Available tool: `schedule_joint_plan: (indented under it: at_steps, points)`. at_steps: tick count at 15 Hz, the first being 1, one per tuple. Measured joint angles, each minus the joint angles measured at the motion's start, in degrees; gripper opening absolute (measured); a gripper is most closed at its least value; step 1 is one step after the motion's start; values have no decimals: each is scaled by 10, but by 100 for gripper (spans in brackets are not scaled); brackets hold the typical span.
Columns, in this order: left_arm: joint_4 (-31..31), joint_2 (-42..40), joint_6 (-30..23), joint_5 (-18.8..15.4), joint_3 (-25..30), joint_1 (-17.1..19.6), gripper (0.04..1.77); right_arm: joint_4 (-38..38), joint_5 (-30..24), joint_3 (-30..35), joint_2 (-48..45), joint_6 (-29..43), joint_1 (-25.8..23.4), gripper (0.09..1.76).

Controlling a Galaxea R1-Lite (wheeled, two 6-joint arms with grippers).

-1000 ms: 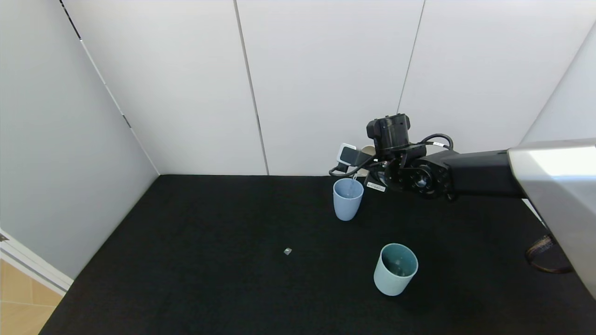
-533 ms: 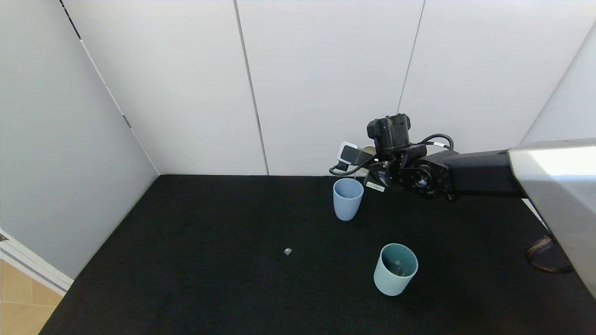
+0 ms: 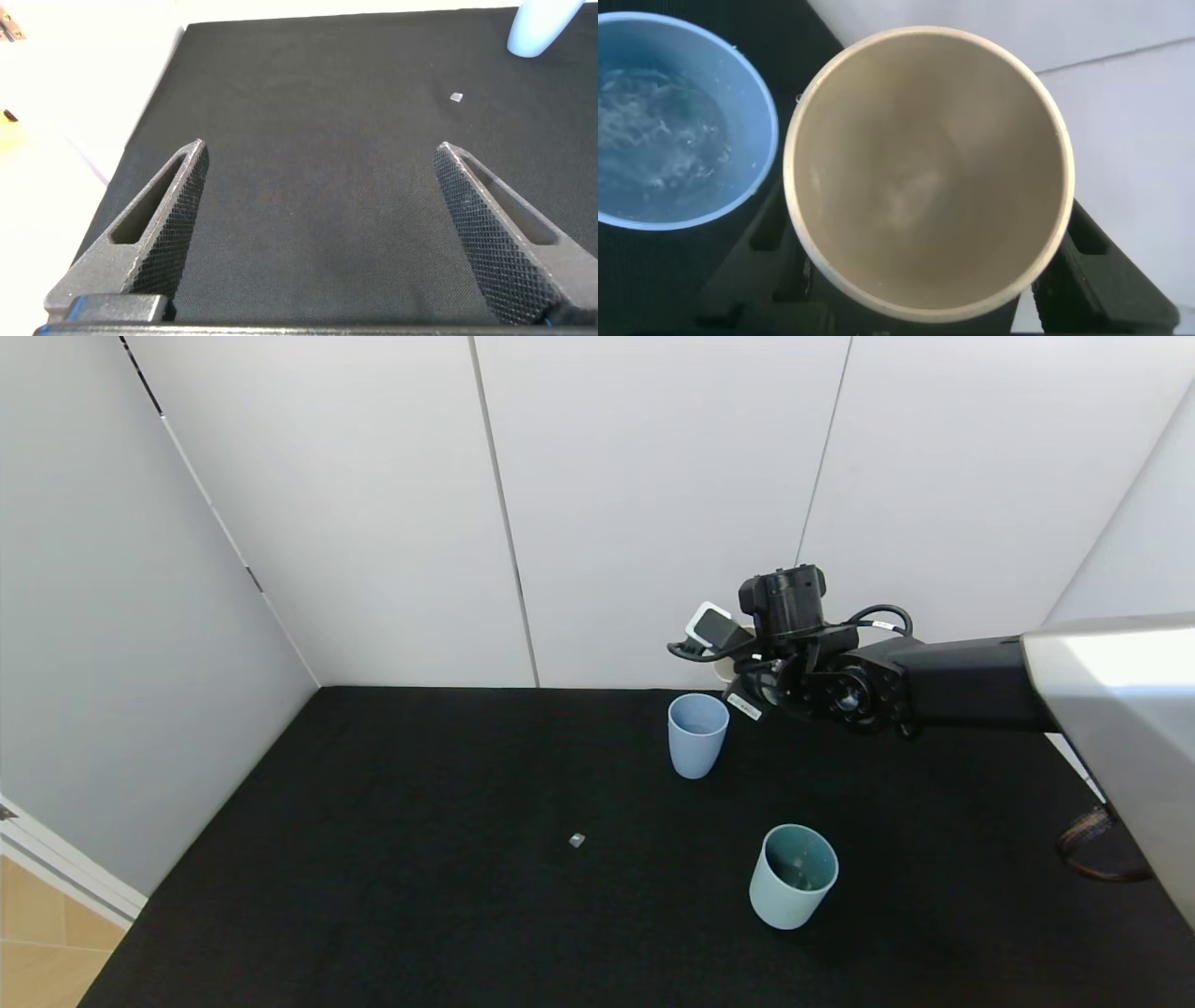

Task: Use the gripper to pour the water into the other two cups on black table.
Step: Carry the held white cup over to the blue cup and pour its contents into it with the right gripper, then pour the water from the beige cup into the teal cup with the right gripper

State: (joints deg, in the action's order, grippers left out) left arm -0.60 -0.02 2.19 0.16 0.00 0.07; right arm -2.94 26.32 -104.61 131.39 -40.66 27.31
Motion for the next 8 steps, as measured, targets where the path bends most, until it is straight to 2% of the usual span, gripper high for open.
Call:
schedule_joint_plan:
  at_steps: [3,8]
  points:
    - [0,0,0,0,0,0,172,0,-16,23,-22,21,-7,128]
    - [0,0,0,0,0,0,172,-3,-50,129,-106,59,-23,128]
